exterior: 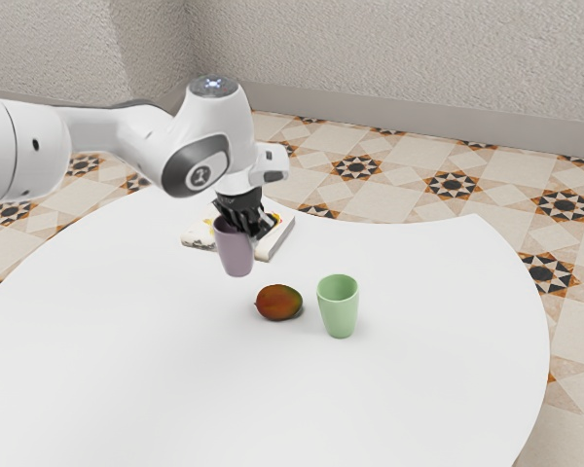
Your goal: Place the left cup onto the right cup
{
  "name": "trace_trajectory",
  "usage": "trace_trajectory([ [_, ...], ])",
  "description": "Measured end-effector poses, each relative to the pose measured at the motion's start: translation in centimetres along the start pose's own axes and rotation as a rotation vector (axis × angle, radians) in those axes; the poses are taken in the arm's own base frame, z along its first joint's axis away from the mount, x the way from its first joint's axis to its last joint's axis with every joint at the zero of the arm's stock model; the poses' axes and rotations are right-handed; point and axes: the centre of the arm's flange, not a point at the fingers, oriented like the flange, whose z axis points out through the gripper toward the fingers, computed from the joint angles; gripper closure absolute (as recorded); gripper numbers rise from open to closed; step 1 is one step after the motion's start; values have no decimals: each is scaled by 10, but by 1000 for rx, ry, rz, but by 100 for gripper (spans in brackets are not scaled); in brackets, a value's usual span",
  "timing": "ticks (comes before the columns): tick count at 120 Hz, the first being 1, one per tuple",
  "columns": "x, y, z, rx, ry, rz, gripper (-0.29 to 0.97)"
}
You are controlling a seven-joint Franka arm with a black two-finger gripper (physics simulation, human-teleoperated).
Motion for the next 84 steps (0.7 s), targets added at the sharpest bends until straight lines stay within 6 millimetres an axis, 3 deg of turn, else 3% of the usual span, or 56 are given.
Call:
trace_trajectory([
  [23,7,42,-46,-8,71,47,78],
  [49,5,89,-78,14,129,123,78],
  [84,1,125,-82,-1,148,143,78],
])
